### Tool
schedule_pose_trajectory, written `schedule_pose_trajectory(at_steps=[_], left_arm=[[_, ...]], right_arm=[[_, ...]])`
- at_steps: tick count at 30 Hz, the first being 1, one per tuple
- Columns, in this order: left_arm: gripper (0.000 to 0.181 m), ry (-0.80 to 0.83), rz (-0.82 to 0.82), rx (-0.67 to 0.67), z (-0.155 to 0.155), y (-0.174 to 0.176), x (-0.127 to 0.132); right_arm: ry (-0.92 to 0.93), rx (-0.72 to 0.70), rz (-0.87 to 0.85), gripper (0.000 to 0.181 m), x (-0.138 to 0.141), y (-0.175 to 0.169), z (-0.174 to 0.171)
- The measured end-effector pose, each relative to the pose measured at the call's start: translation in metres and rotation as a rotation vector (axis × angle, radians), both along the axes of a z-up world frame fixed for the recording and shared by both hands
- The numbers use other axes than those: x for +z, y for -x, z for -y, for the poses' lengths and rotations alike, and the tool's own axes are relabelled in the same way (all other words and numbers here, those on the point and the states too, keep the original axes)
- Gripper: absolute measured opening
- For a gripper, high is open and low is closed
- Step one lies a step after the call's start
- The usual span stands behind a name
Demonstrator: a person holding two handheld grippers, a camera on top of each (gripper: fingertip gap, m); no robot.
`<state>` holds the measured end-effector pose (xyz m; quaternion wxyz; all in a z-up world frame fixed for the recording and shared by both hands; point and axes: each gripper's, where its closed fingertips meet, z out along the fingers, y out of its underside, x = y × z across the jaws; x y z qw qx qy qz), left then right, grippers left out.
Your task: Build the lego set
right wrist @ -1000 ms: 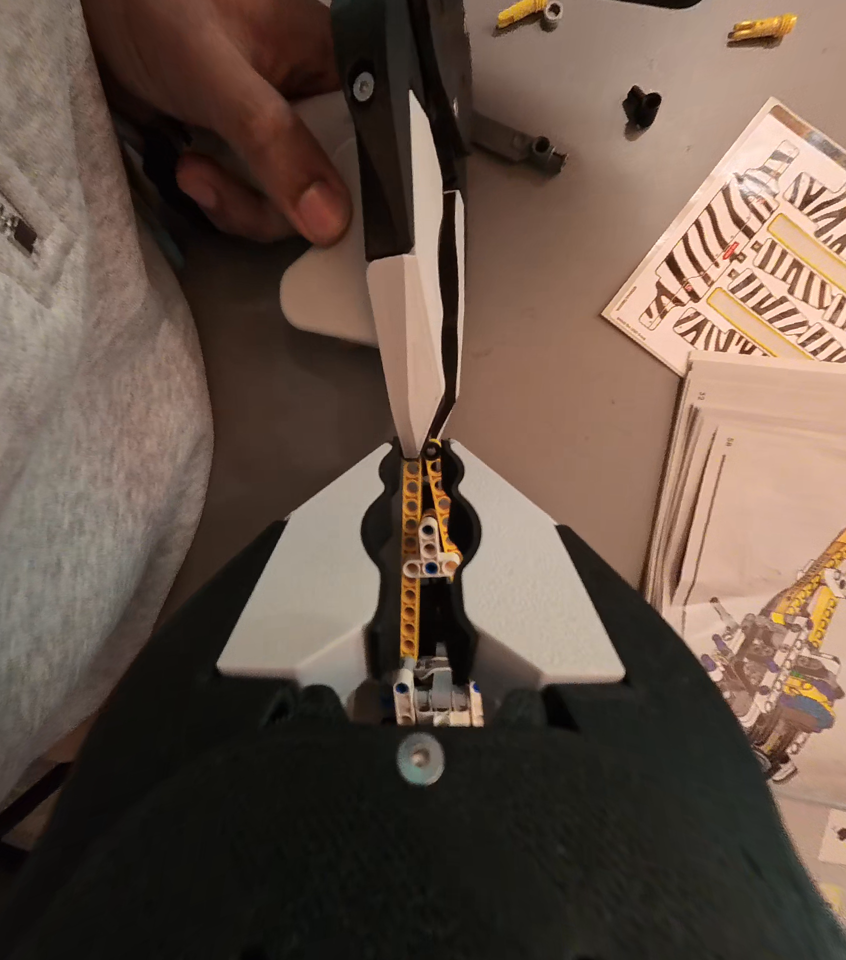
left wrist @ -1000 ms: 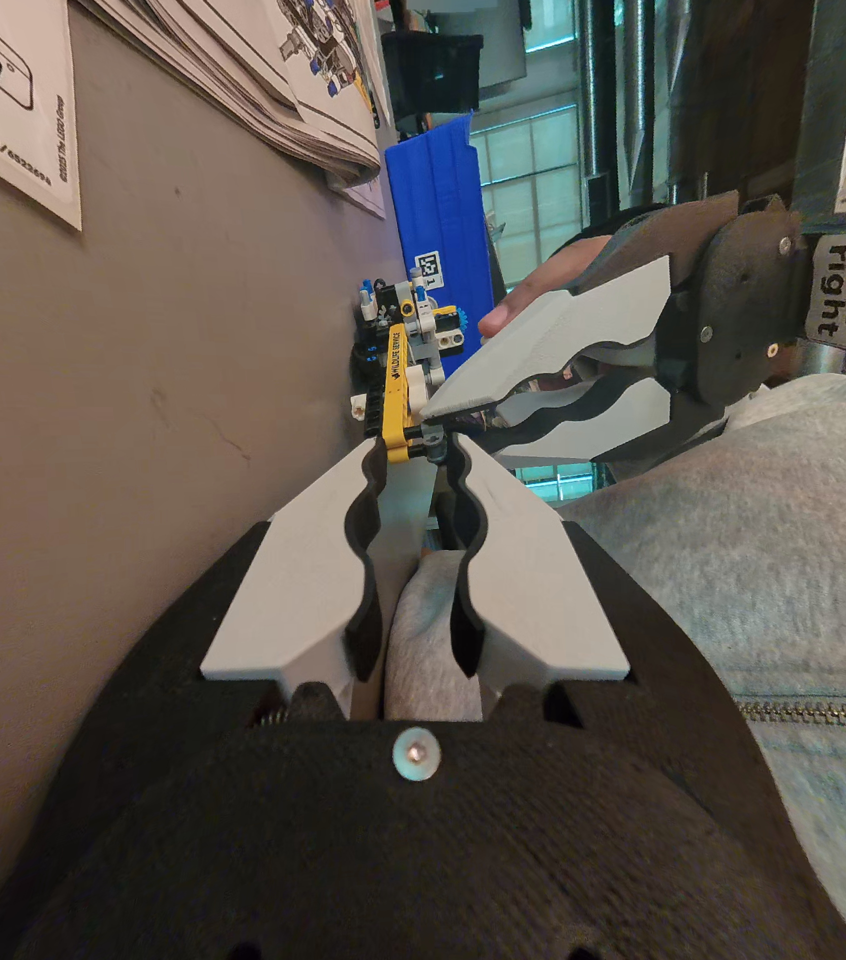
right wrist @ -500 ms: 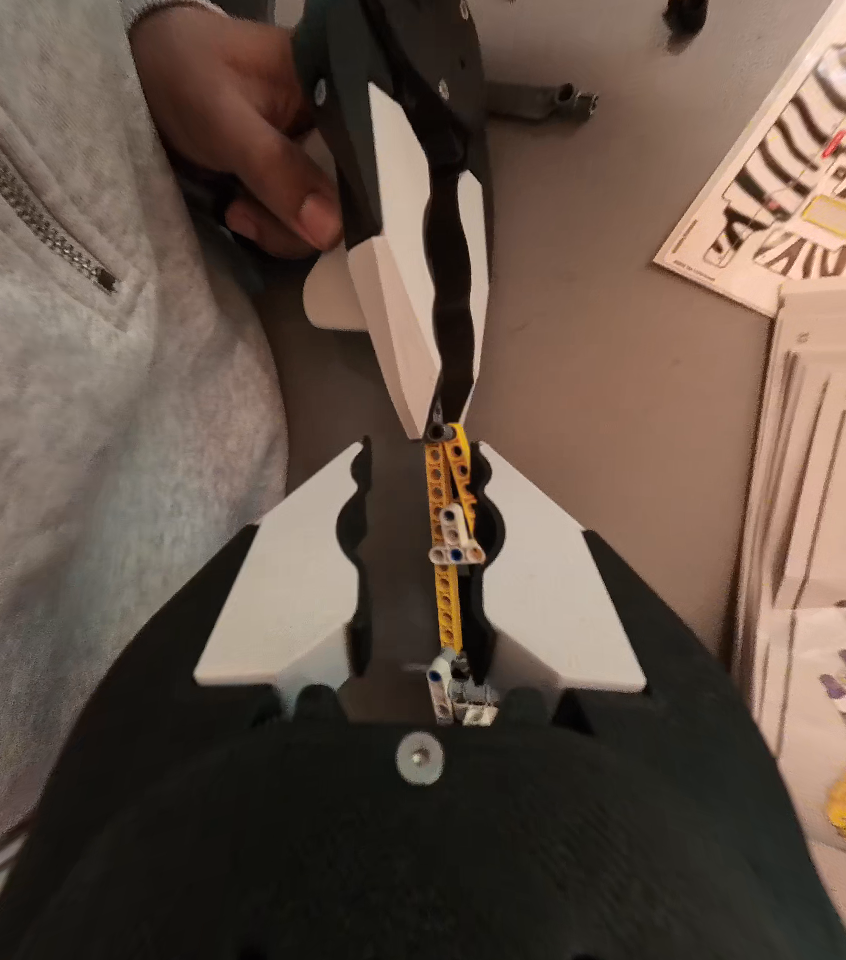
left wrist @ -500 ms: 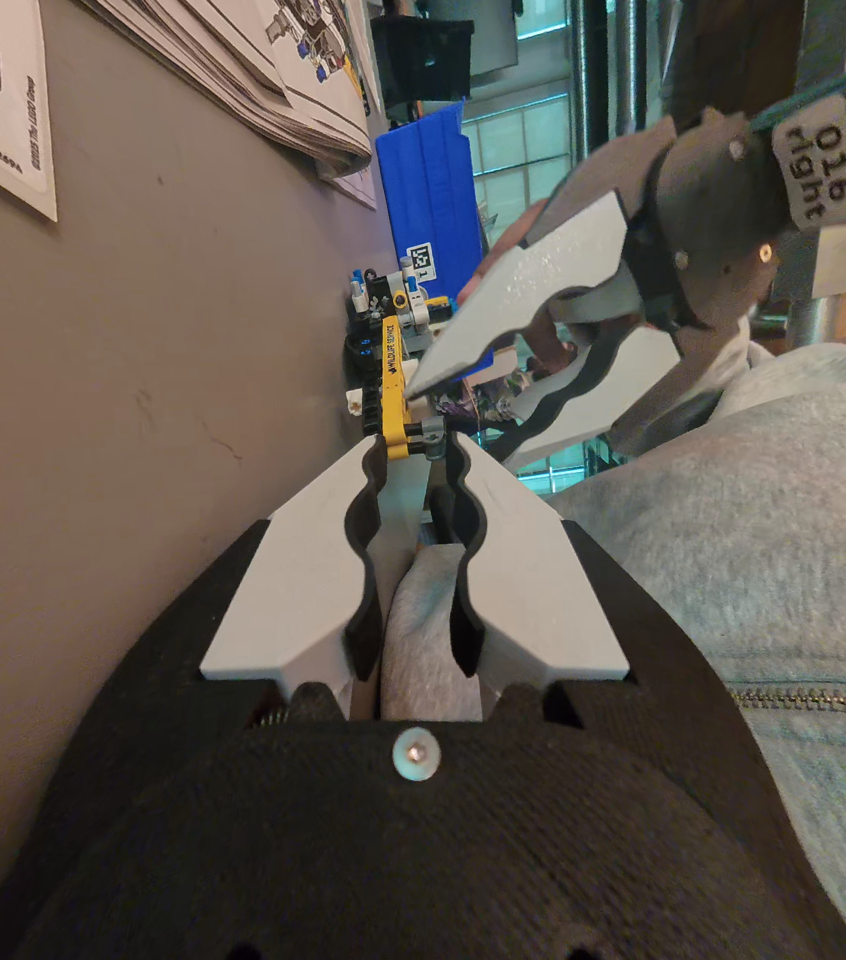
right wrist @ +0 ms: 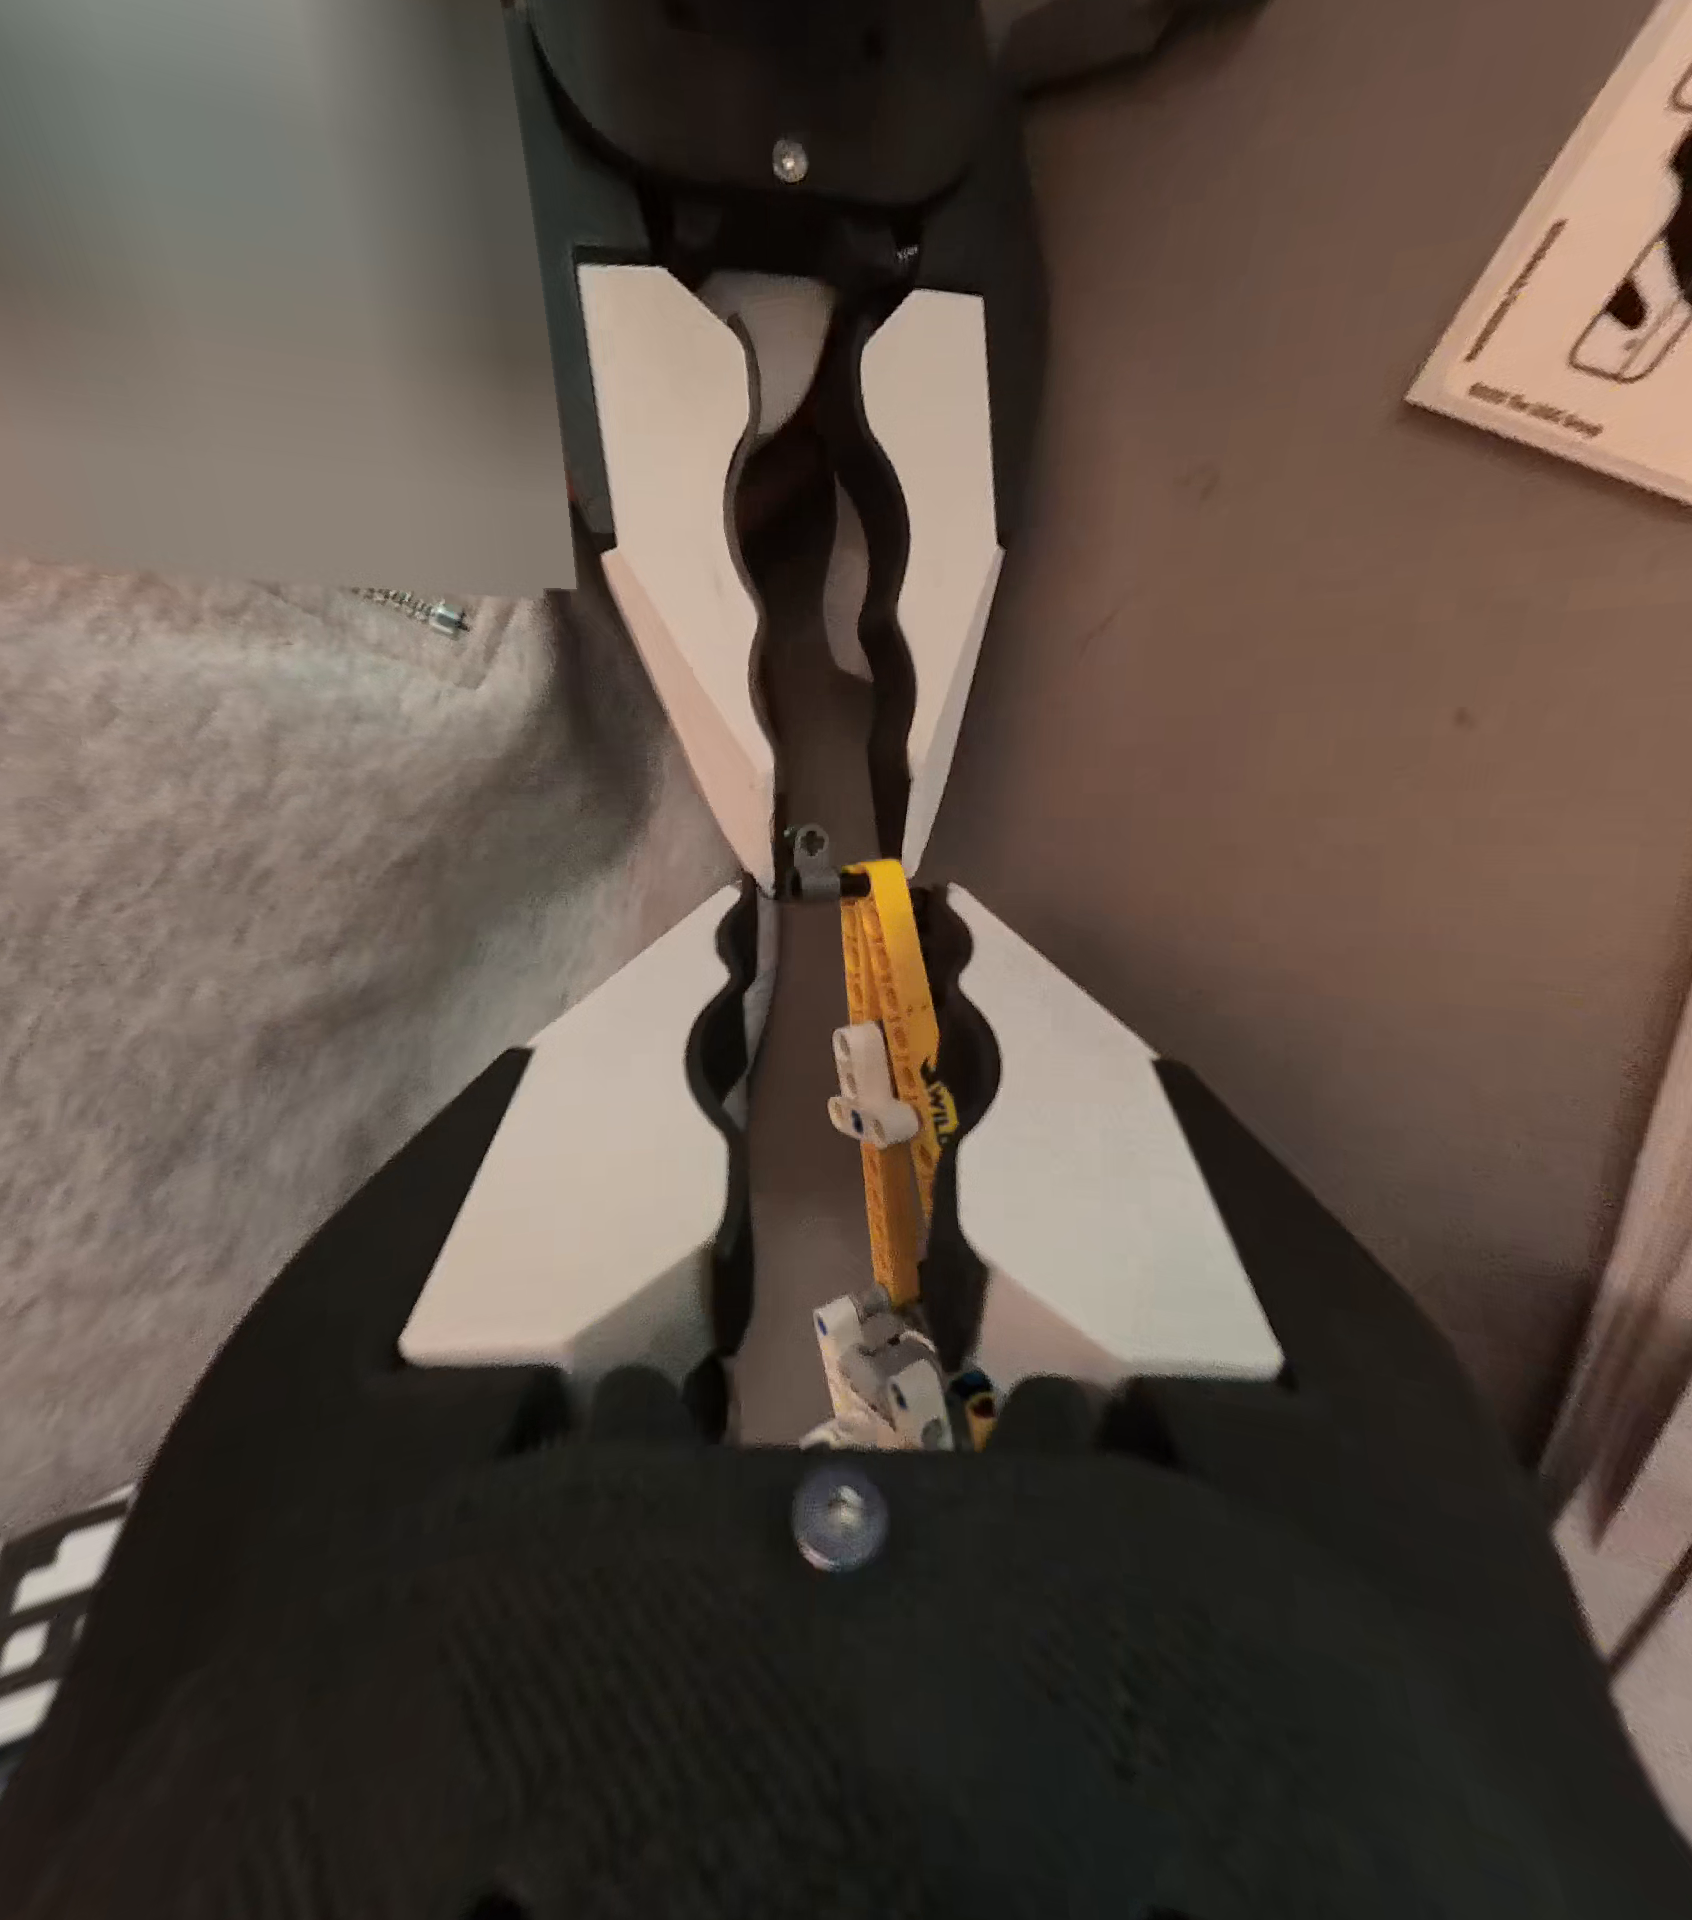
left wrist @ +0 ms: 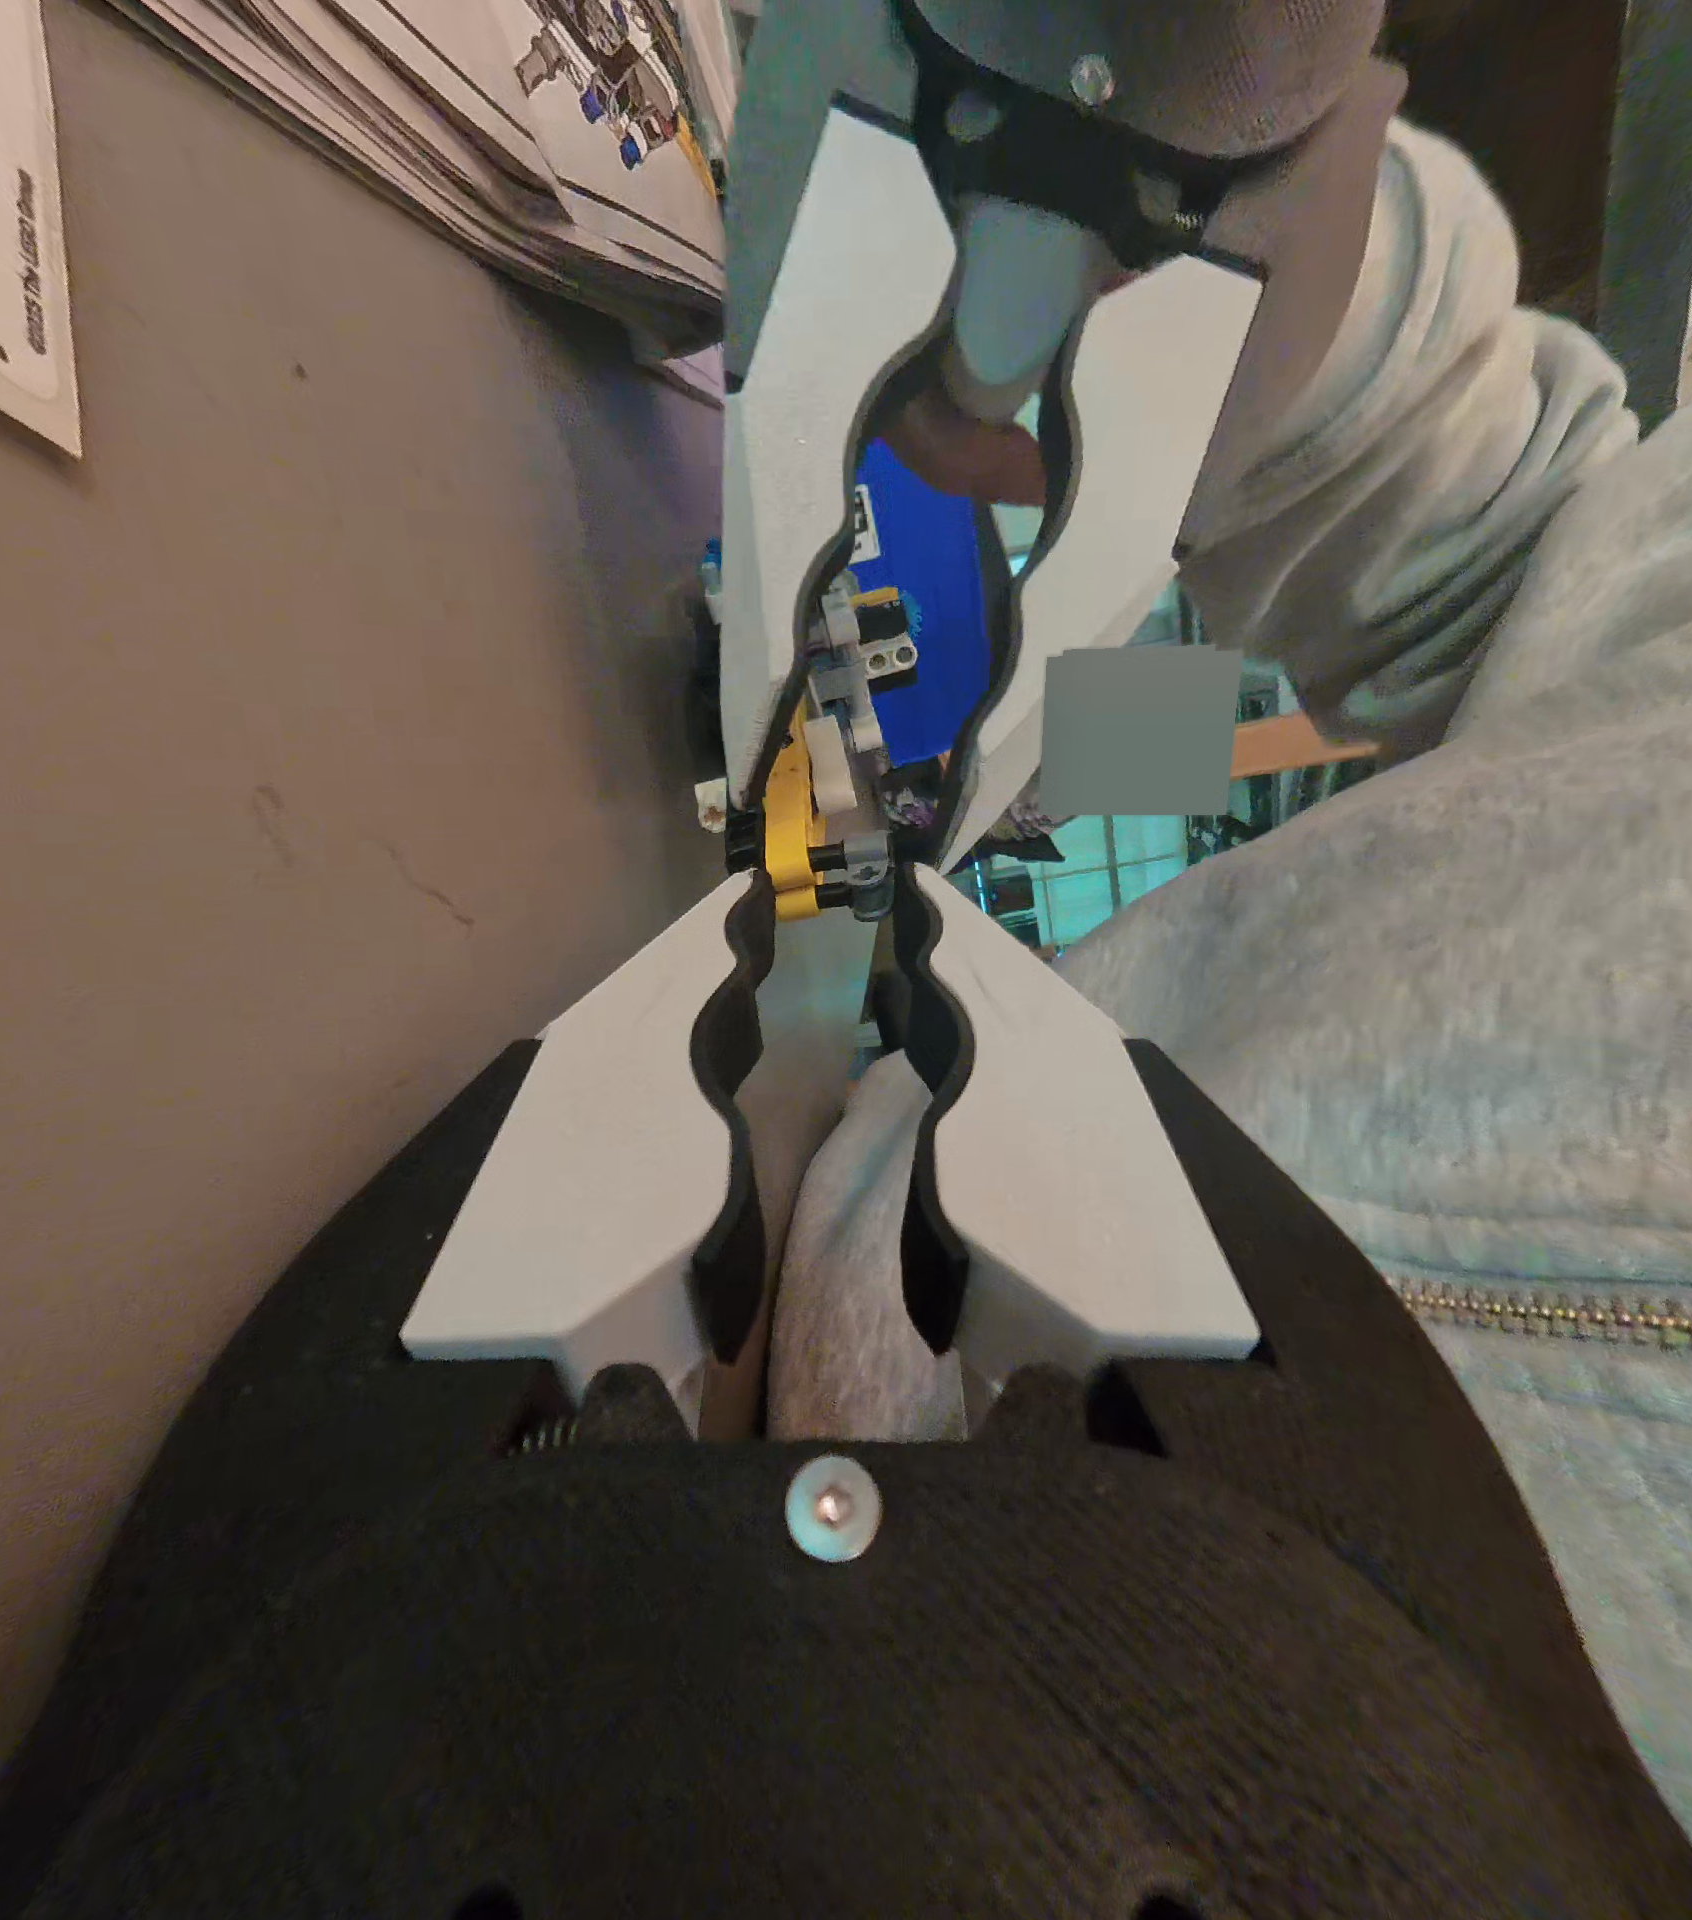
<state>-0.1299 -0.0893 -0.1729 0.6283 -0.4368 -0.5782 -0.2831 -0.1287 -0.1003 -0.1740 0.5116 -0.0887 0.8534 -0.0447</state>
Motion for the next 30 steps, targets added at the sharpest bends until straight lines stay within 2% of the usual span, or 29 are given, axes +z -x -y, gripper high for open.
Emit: schedule_pose_trajectory(at_steps=[4,9,20,25,27,30], left_arm=[[0.021,0.01,-0.004,-0.008,-0.001,0.0,-0.001],[0.021,0.009,-0.022,-0.017,-0.003,-0.001,0.002],[0.021,0.004,-0.022,-0.009,-0.002,0.0,0.002],[0.021,-0.011,-0.03,-0.003,0.0,0.0,0.004],[0.02,-0.007,-0.022,-0.015,-0.002,-0.001,0.003],[0.021,-0.009,-0.016,-0.002,0.0,0.001,0.002]], right_arm=[[-0.061,0.113,0.082,0.024,0.002,-0.004,-0.002],[-0.113,0.228,0.104,0.032,0.001,-0.004,-0.004],[-0.169,0.343,0.166,0.027,0.003,-0.005,-0.005],[-0.156,0.423,0.16,0.033,-0.002,-0.004,-0.012],[-0.13,0.451,0.173,0.023,-0.002,-0.005,-0.012],[-0.111,0.441,0.182,0.022,0.0,-0.004,-0.006]])
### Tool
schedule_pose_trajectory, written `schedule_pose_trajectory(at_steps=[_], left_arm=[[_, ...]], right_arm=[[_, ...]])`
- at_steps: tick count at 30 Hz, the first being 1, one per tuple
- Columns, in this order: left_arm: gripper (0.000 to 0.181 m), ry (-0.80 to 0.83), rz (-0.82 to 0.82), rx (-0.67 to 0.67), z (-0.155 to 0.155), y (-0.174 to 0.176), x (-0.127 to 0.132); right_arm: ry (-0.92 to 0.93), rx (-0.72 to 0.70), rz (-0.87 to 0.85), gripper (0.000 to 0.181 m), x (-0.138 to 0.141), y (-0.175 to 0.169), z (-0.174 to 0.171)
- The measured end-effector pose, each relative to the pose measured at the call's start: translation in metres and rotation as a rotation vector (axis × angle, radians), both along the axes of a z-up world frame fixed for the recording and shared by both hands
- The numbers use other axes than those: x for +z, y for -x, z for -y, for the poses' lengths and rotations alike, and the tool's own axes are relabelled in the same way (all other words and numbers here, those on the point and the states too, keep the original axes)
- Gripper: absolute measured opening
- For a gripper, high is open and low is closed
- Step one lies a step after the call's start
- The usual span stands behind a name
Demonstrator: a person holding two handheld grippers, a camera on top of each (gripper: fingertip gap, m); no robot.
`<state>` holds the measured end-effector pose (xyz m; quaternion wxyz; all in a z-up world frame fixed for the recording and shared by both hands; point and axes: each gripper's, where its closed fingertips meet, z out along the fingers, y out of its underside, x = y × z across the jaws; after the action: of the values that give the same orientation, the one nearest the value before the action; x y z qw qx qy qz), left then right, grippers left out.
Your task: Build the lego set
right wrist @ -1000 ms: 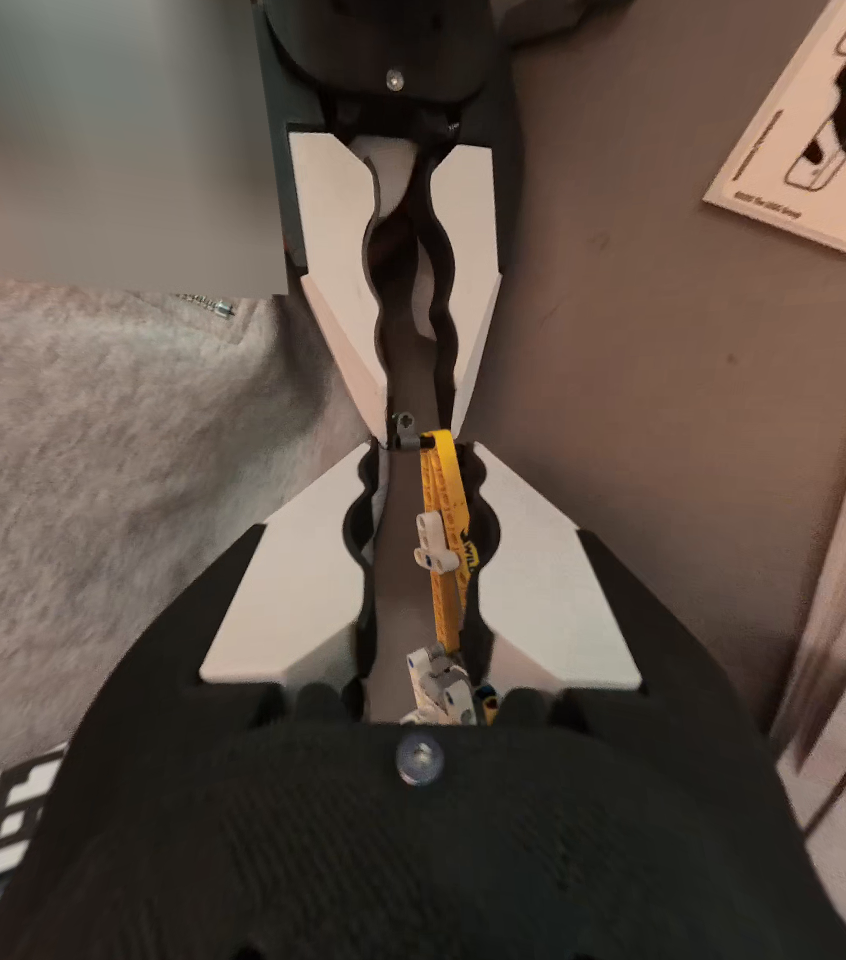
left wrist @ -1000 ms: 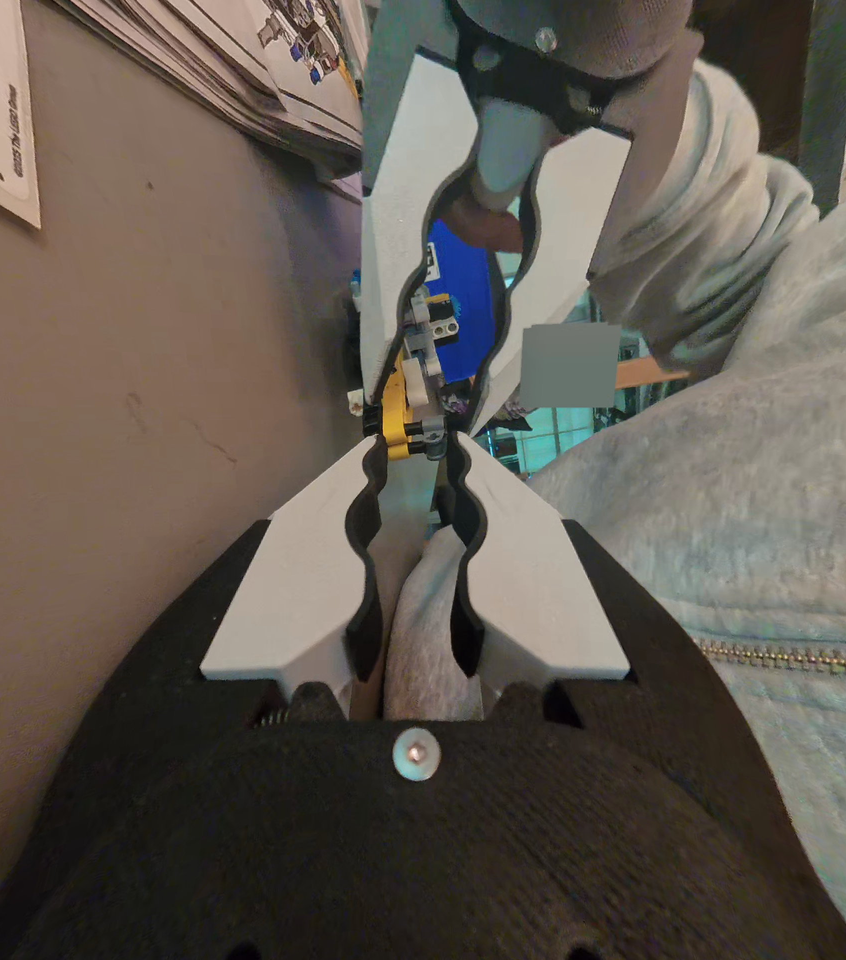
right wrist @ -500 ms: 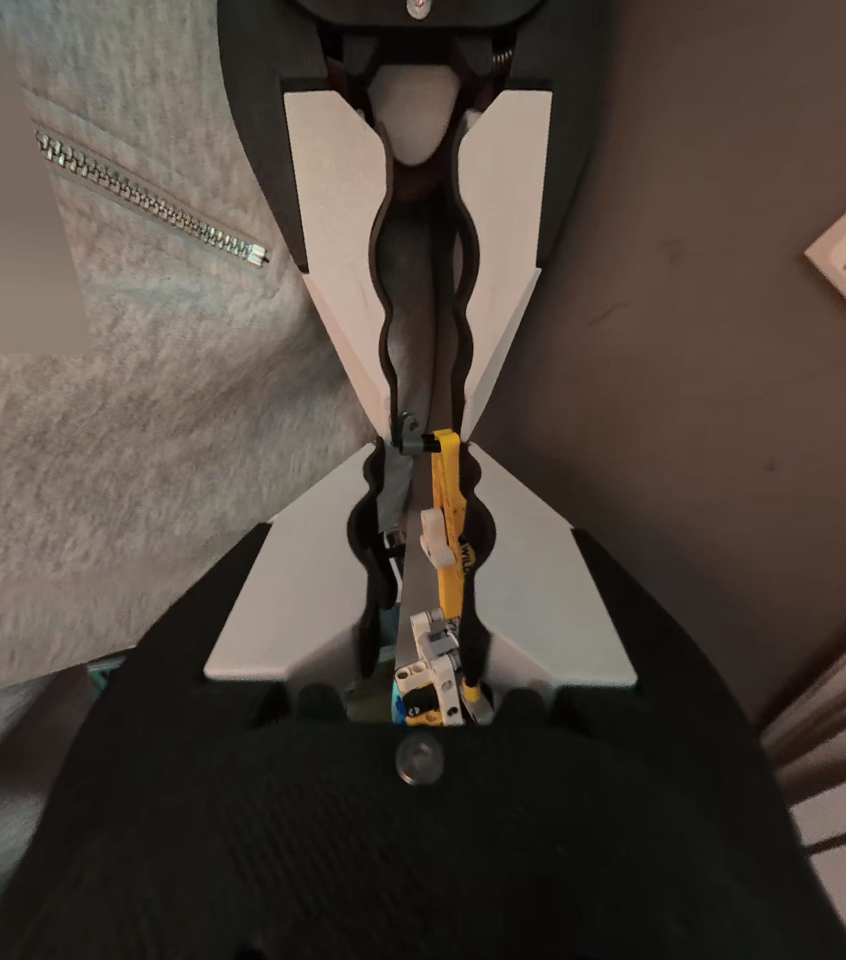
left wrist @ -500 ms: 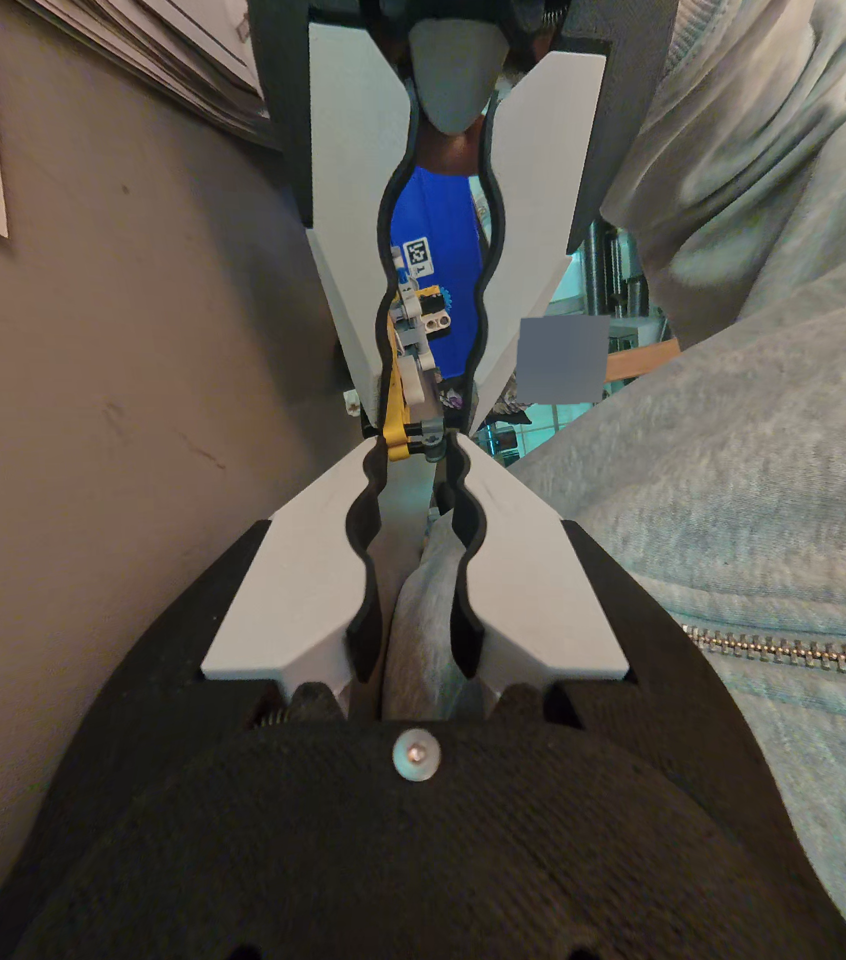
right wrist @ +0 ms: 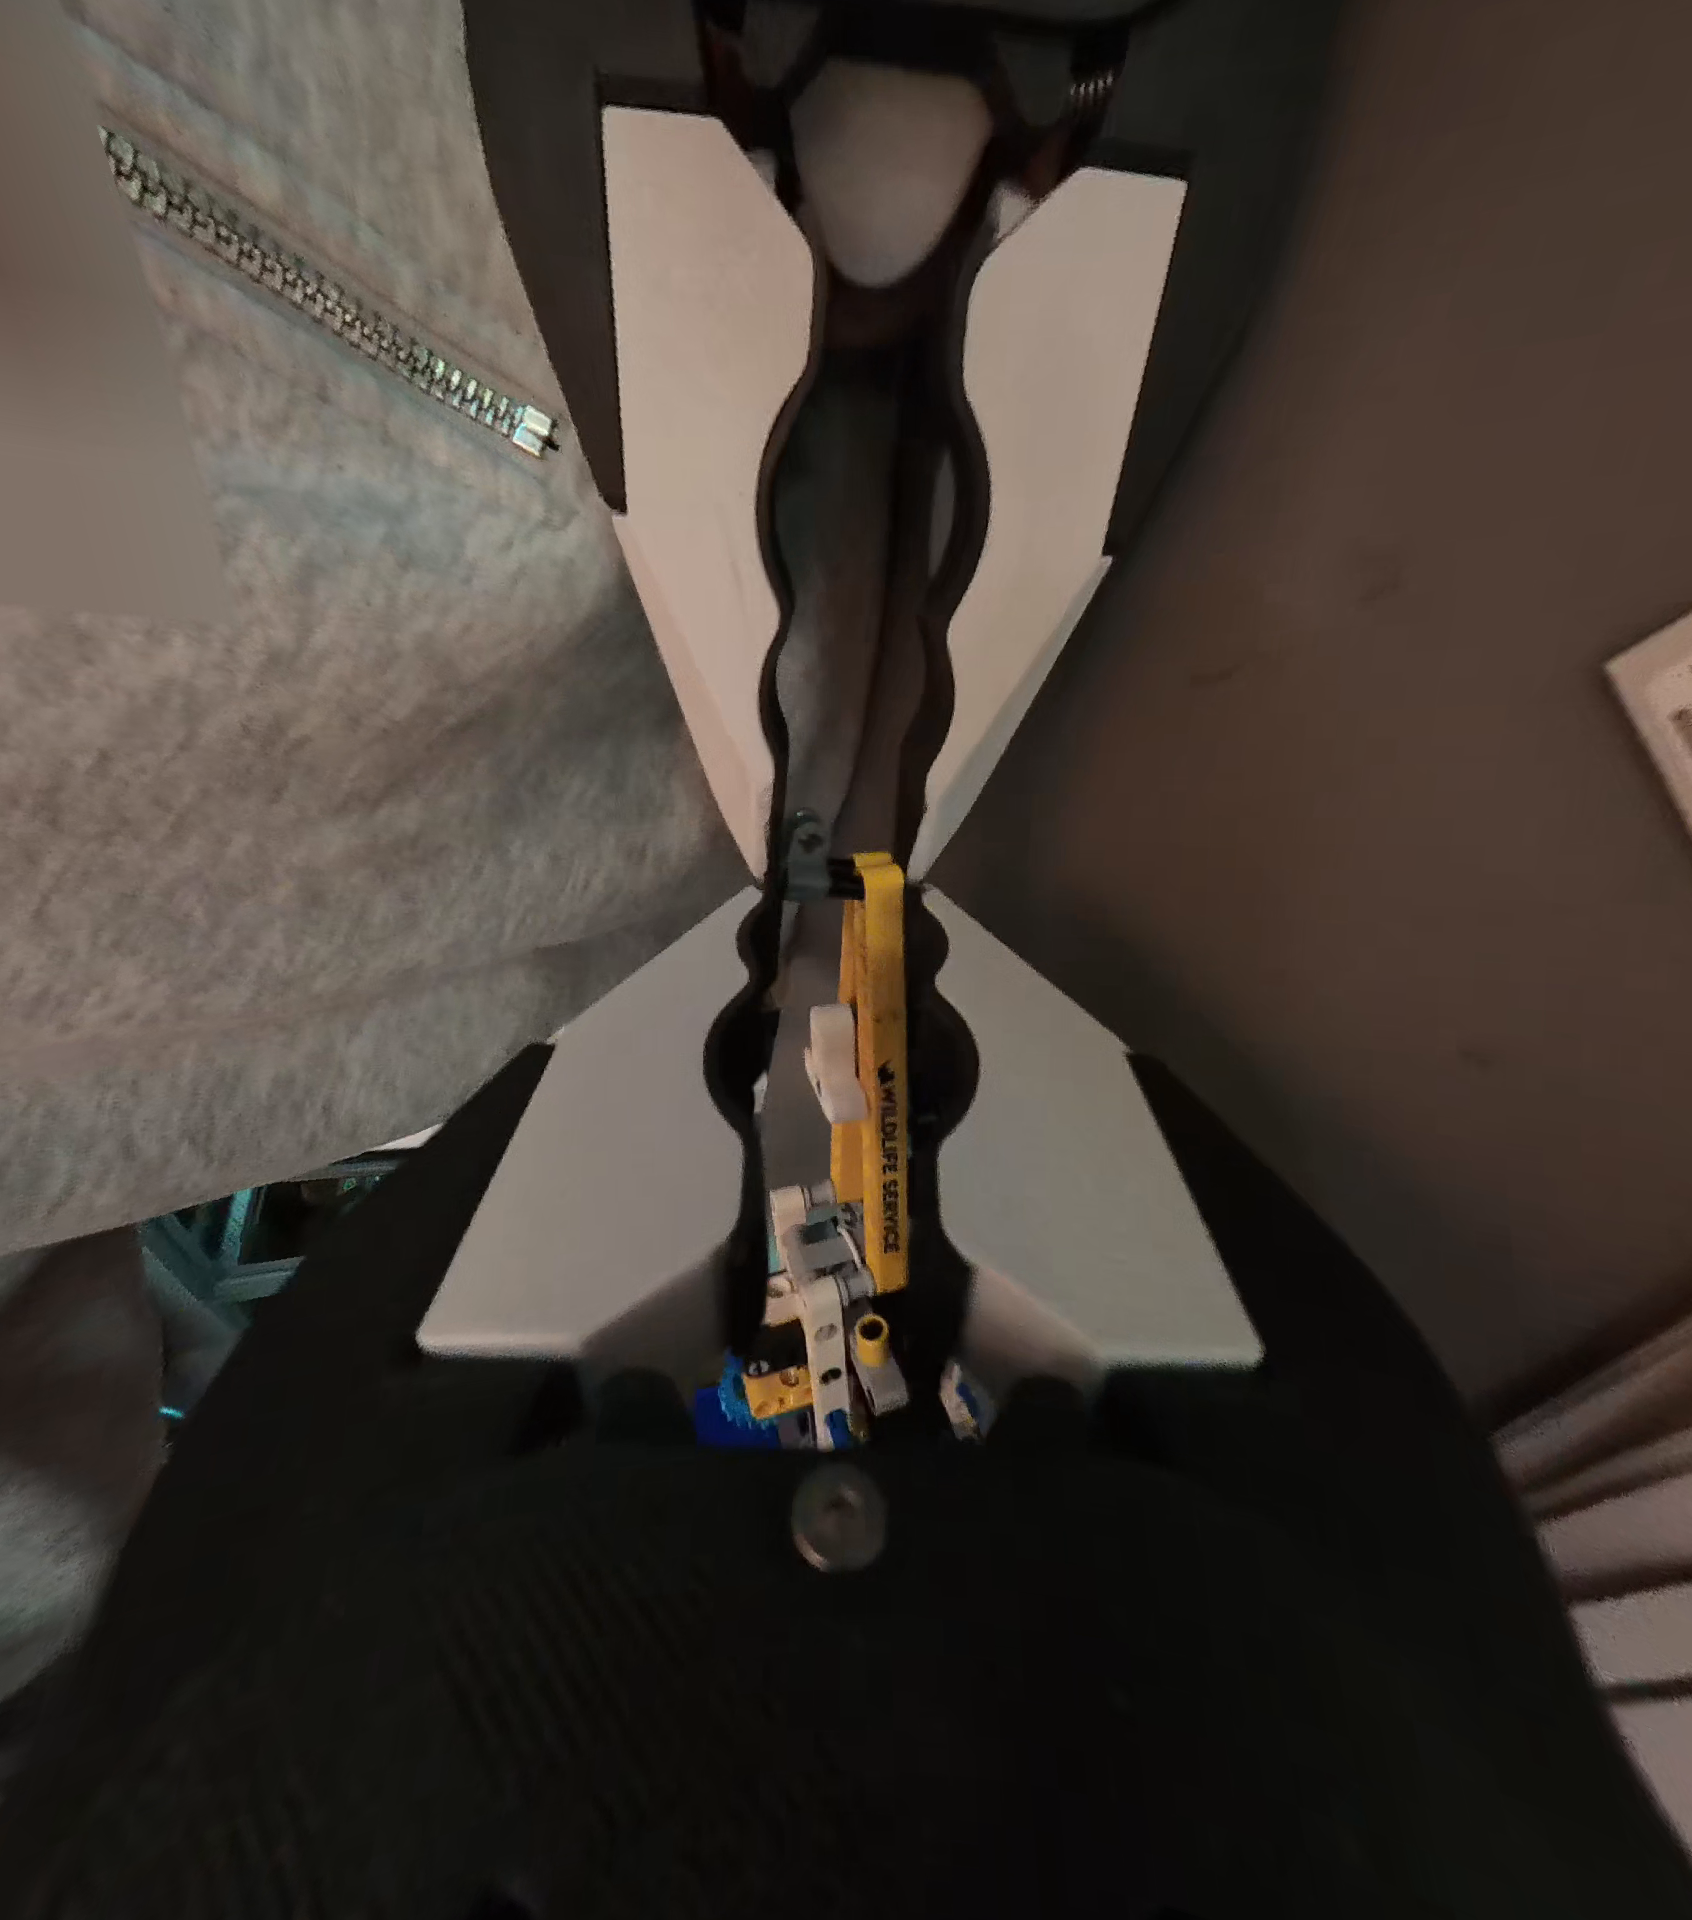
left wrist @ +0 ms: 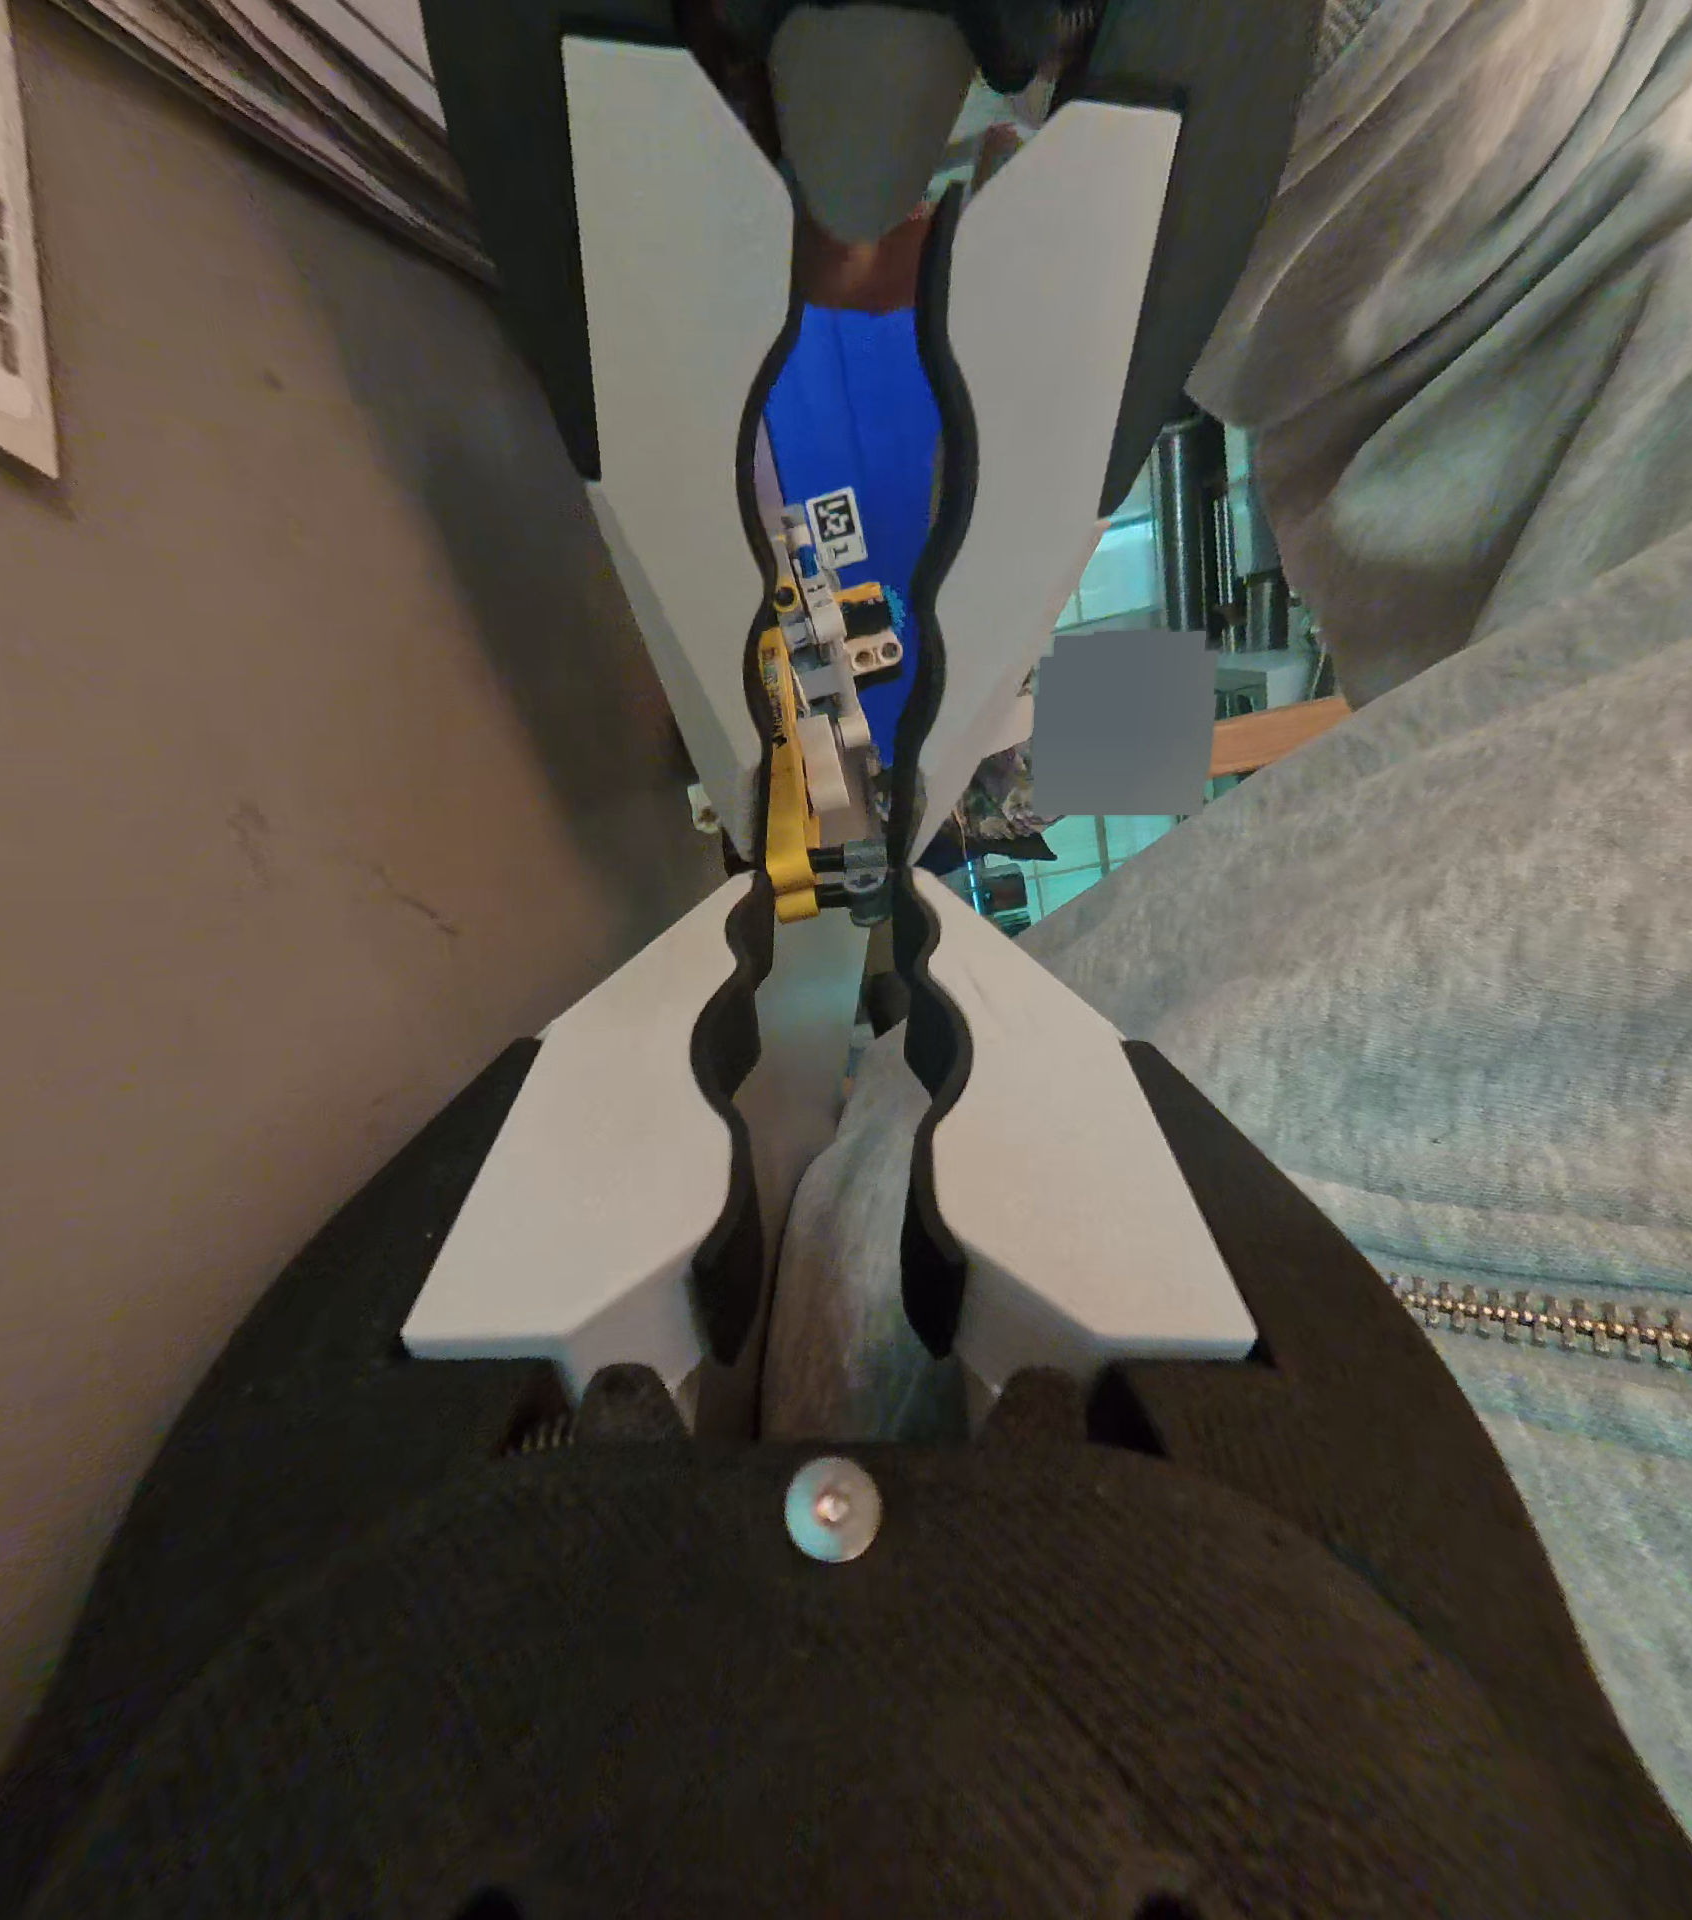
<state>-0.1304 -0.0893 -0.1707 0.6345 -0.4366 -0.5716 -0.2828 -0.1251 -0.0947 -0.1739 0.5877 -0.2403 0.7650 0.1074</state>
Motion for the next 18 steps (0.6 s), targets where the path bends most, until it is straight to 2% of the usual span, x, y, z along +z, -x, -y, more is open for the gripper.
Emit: schedule_pose_trajectory(at_steps=[18], left_arm=[[0.021,0.017,-0.001,0.007,-0.0003,0.0008,-0.0013]], right_arm=[[-0.019,0.011,0.014,0.021,-0.0009,-0.0001,-0.0001]])
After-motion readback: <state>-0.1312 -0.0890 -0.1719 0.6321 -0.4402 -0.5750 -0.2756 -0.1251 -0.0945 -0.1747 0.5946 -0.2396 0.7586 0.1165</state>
